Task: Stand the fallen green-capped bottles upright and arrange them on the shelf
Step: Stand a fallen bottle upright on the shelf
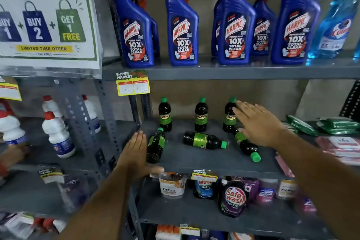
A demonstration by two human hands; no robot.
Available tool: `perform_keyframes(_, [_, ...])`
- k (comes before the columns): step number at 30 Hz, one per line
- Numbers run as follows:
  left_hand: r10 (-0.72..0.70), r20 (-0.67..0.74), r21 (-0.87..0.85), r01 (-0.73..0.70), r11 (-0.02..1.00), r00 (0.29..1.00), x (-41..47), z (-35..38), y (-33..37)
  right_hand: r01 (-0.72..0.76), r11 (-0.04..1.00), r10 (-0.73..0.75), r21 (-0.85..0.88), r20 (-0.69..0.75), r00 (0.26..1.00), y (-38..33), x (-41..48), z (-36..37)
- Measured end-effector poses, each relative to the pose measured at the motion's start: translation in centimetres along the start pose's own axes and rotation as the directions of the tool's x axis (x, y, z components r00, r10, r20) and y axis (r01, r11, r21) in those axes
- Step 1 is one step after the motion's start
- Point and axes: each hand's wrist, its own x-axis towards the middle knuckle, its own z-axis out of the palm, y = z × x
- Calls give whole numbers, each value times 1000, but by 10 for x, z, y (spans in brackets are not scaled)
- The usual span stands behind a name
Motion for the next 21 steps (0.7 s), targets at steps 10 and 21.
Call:
perform_keyframes(10, [-183,314,58,173,983,932,57,64,-40,-238,946,166,220,302,939,-3,31,74])
perform_keyframes(21, [-90,220,-18,97,995,971,86,114,-66,-698,620,413,359,607,679,-12,17,149])
